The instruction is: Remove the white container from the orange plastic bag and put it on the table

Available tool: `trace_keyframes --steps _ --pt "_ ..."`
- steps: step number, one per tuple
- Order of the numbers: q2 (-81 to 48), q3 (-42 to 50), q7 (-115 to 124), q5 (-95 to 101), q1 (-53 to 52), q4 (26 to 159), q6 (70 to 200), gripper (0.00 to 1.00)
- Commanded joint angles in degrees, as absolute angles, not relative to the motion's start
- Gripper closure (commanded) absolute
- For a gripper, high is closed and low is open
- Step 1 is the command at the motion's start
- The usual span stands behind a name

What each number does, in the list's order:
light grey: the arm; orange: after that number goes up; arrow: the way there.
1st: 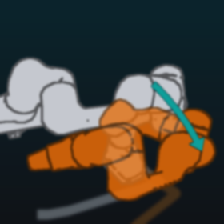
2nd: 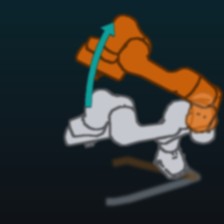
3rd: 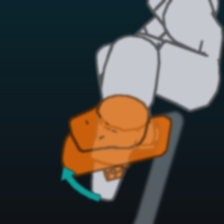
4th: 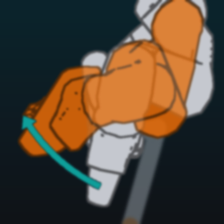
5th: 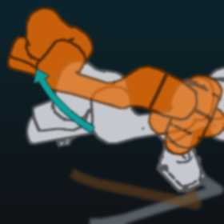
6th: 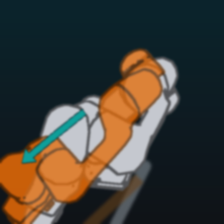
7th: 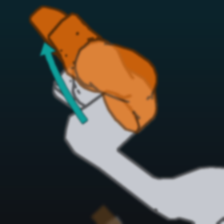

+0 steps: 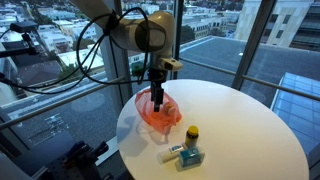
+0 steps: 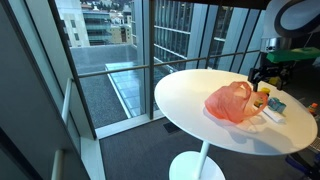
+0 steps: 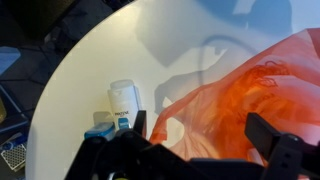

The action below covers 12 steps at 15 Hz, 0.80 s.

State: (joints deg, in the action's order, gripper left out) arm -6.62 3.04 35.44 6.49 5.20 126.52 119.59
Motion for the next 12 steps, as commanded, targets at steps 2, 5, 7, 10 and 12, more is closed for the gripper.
trace_keyframes --steps 2,5,7,10,12 --pt "-6.63 4.10 35.31 6.36 4.17 126.43 119.47 0.00" --pt "-8.31 4.08 35.72 5.75 4.02 125.44 119.61 0.00" --pt "-10.01 4.03 35.99 5.06 3.71 124.41 119.53 0.00" --pt "-12.62 4.09 37.93 5.10 2.72 122.87 120.98 0.00" --pt "-14.54 4.23 39.68 4.97 2.04 121.63 122.63 0.00"
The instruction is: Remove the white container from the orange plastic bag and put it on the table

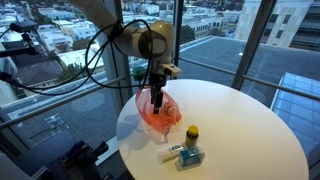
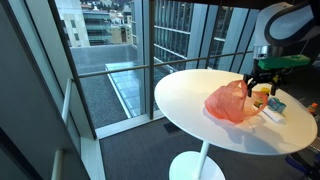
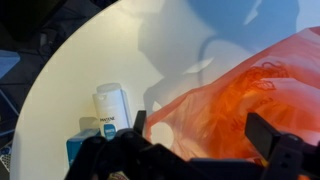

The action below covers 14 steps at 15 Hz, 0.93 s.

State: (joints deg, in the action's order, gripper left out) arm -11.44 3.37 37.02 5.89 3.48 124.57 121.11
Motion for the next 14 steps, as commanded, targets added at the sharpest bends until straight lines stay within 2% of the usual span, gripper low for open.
trace_keyframes --steps 1,14 --pt "-15.45 4.26 40.26 4.50 1.80 121.01 123.34 0.00" --pt "-24.25 7.19 54.52 2.77 -1.23 116.20 136.02 0.00"
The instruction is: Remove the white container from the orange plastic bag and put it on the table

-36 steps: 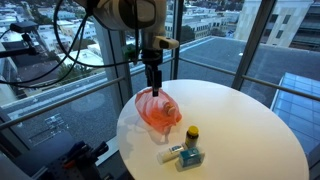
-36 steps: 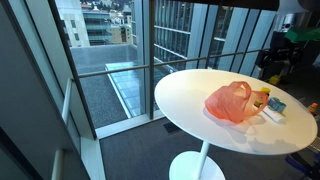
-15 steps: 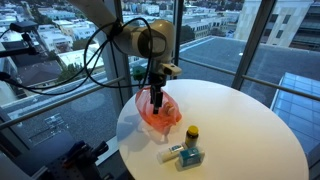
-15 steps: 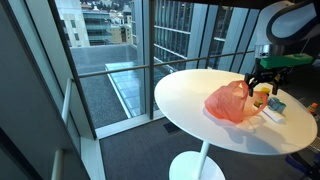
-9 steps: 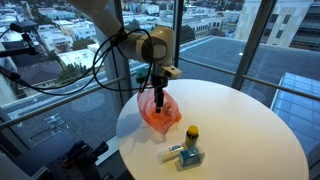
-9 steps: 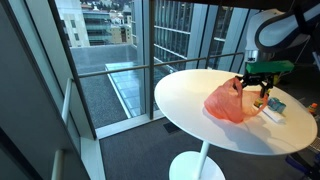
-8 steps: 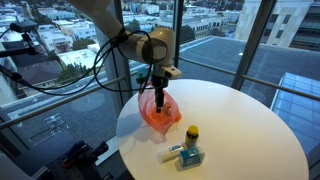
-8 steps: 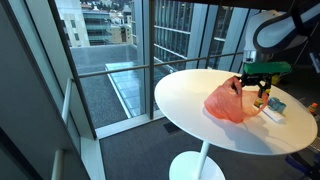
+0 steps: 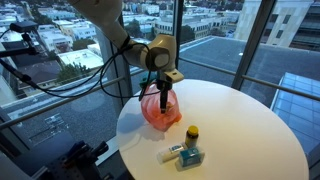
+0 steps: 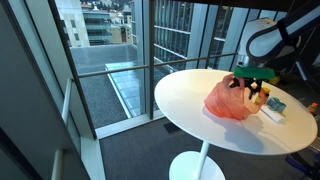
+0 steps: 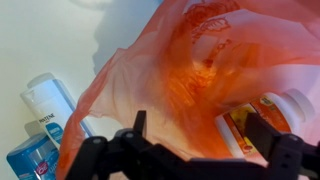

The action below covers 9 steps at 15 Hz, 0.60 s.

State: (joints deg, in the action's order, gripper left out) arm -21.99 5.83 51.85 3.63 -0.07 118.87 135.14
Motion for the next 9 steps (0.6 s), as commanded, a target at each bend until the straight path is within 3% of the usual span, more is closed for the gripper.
trace_keyframes --steps 1,9 --pt "-24.90 7.33 55.13 2.73 -1.33 115.69 136.35 0.00" --pt "-29.62 7.66 60.52 1.48 -1.93 110.83 136.54 0.00"
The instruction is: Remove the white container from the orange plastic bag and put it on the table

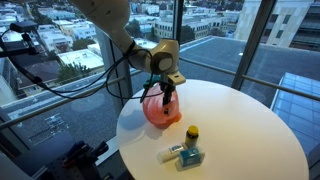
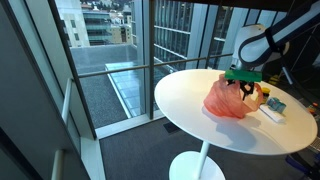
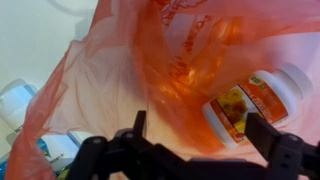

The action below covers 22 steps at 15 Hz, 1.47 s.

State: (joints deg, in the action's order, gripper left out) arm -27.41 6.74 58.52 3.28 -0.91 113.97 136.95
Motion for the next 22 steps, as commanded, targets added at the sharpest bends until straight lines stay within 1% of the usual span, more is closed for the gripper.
trace_keyframes --steps 1,8,22 --pt "-29.98 7.61 61.07 0.95 -1.96 110.40 136.50 0.00" --pt "-29.85 7.35 64.29 -3.43 -2.20 109.90 135.29 0.00" --pt "-32.53 7.39 66.63 -3.01 -2.11 109.13 135.69 0.00"
